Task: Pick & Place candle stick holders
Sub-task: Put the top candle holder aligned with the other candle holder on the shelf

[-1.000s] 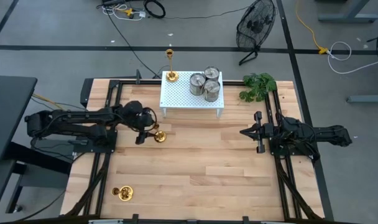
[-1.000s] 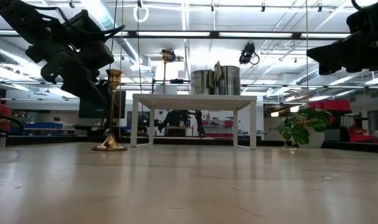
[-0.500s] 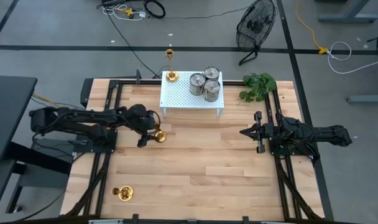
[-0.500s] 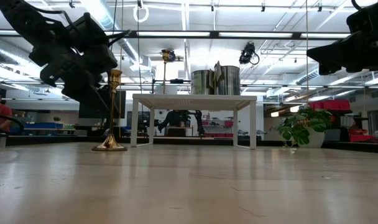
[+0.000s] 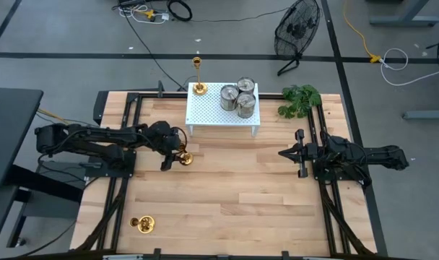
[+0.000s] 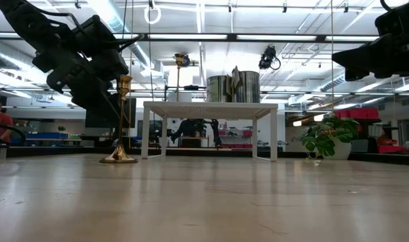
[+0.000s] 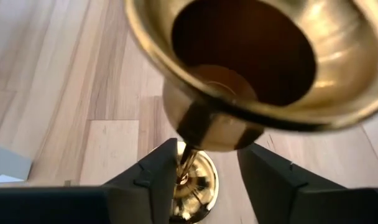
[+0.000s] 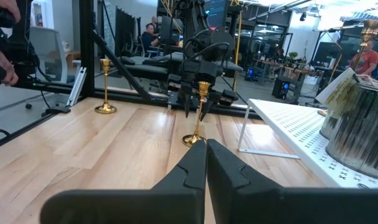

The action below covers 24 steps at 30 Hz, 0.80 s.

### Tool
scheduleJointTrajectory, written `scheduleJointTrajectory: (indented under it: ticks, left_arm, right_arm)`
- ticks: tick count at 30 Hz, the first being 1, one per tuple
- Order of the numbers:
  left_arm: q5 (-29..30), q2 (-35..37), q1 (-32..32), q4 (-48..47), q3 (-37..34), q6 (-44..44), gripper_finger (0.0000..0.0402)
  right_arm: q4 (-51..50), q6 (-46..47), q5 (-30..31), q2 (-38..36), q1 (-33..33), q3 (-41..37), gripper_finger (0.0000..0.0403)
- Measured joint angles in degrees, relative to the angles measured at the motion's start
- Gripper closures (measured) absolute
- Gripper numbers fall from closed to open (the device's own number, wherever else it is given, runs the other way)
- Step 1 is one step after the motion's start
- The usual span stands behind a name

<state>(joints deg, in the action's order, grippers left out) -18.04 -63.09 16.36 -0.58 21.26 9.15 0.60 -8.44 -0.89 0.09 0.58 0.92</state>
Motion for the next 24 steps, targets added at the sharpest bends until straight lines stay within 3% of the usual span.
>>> scheduleJointTrajectory:
  ticks: [10, 24]
  left_arm:
    - [1.46, 0.0, 0.0, -0.02, 0.0, 0.02, 0.0284]
    - [4.33, 0.02, 0.01, -0.04, 0.0, 0.55, 0.0328]
  right_arm:
    - [-0.02, -0.01, 0.0, -0.01, 0.0, -0.01, 0.0385]
    - [0.0, -0.01, 0.0, 0.01, 0.0, -0.01, 0.0385]
